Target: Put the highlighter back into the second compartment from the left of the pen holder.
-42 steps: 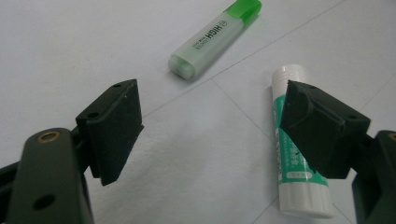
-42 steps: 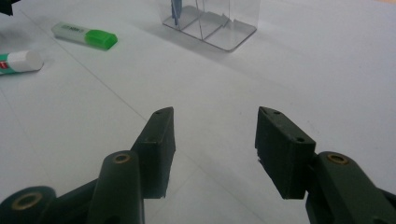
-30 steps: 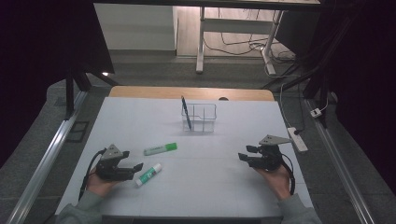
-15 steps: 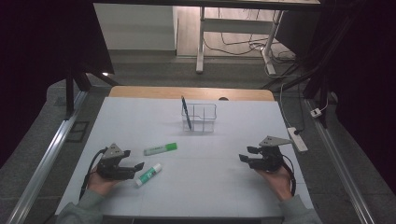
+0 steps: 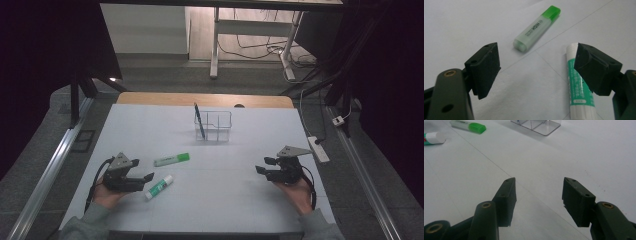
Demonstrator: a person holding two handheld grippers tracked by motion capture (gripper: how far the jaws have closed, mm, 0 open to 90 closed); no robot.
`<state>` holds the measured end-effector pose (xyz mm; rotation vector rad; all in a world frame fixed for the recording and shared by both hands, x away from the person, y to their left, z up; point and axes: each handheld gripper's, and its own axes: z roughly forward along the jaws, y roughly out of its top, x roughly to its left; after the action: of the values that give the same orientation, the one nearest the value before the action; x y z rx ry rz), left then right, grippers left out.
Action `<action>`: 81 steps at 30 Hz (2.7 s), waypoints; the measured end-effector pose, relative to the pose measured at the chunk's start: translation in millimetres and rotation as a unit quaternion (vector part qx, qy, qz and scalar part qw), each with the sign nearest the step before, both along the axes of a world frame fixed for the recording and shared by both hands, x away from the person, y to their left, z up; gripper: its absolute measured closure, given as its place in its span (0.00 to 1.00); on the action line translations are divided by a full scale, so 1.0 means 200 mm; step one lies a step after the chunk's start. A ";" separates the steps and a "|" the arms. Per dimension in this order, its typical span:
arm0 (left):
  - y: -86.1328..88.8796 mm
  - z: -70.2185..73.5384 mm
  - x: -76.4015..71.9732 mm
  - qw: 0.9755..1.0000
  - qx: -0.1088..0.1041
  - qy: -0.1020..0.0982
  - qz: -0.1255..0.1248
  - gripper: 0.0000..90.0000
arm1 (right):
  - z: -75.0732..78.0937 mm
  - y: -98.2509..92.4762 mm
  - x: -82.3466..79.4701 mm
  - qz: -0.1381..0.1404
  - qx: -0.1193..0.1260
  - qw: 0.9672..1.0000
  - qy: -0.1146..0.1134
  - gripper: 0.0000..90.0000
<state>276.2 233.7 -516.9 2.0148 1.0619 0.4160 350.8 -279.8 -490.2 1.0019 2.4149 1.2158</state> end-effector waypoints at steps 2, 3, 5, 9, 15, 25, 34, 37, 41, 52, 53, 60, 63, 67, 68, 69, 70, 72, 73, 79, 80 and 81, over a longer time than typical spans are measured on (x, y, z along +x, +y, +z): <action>-0.01 0.01 0.00 1.000 0.002 0.000 -0.005 0.23 | 0.00 0.00 0.00 0.000 0.002 1.000 0.000 0.50; -0.02 0.01 0.00 1.000 0.004 0.000 -0.007 0.23 | 0.00 0.00 0.00 0.000 0.001 1.000 0.000 0.50; -0.03 0.02 0.00 1.000 0.009 0.000 -0.013 0.23 | -0.01 0.00 0.00 0.001 -0.001 1.000 0.002 0.50; -0.05 0.03 0.01 1.000 0.013 0.003 -0.024 0.23 | -0.01 0.01 0.01 0.003 -0.003 1.000 0.002 0.50; -0.08 0.05 0.01 0.999 0.021 0.006 -0.039 0.23 | -0.01 0.02 0.01 0.005 -0.003 1.000 0.003 0.50; -0.12 0.07 0.08 0.997 0.042 0.015 -0.056 0.24 | -0.02 0.02 0.00 0.004 -0.005 1.000 0.006 0.50; -0.19 0.13 0.21 0.995 0.057 0.018 -0.080 0.26 | -0.02 0.02 0.00 0.003 -0.009 1.000 0.007 0.49; -0.22 0.14 0.26 0.994 0.071 0.018 -0.086 0.27 | -0.02 0.02 0.00 0.004 -0.009 1.000 0.006 0.49; -0.24 0.14 0.33 0.993 0.074 0.025 -0.090 0.27 | -0.03 0.02 0.00 0.004 -0.007 1.000 0.008 0.49; -0.26 0.10 0.44 0.988 0.108 0.046 -0.102 0.30 | -0.04 0.02 0.01 0.003 -0.011 1.000 0.016 0.49; -0.26 0.10 0.45 0.987 0.114 0.045 -0.105 0.30 | -0.04 0.02 0.01 0.003 -0.011 1.000 0.015 0.49; -0.28 0.10 0.48 0.980 0.141 0.058 -0.129 0.34 | -0.04 0.03 0.01 0.003 -0.012 1.000 0.016 0.49; -0.30 0.08 0.50 0.972 0.165 0.074 -0.151 0.35 | -0.04 0.03 0.01 0.002 -0.010 1.000 0.017 0.49; -0.32 0.07 0.51 0.967 0.178 0.086 -0.161 0.35 | -0.04 0.03 0.01 0.001 -0.009 1.000 0.020 0.49; -0.32 0.06 0.51 0.966 0.181 0.088 -0.162 0.36 | -0.04 0.03 0.01 0.002 -0.009 1.000 0.020 0.49; -0.31 0.06 0.52 0.966 0.181 0.090 -0.163 0.36 | -0.04 0.03 0.01 0.003 -0.009 1.000 0.019 0.49; -0.31 0.06 0.52 0.966 0.179 0.092 -0.165 0.37 | -0.04 0.03 0.01 0.002 -0.010 1.000 0.020 0.49; -0.31 0.04 0.53 0.964 0.179 0.099 -0.169 0.38 | -0.04 0.03 0.01 0.002 -0.010 1.000 0.021 0.49; -0.31 0.04 0.54 0.963 0.181 0.101 -0.171 0.39 | -0.04 0.03 0.01 0.001 -0.010 1.000 0.021 0.49; -0.31 0.01 0.54 0.957 0.194 0.111 -0.185 0.46 | -0.05 0.03 0.01 0.002 -0.010 1.000 0.024 0.49; -0.31 0.01 0.54 0.954 0.202 0.114 -0.188 0.48 | -0.05 0.03 0.01 0.002 -0.010 1.000 0.024 0.49; -0.32 0.00 0.54 0.952 0.208 0.116 -0.192 0.49 | -0.05 0.03 0.01 0.003 -0.010 1.000 0.024 0.49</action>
<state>384.9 170.2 -517.3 2.6336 0.7251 0.2075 353.4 -273.5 -500.1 1.0319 2.4633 1.1806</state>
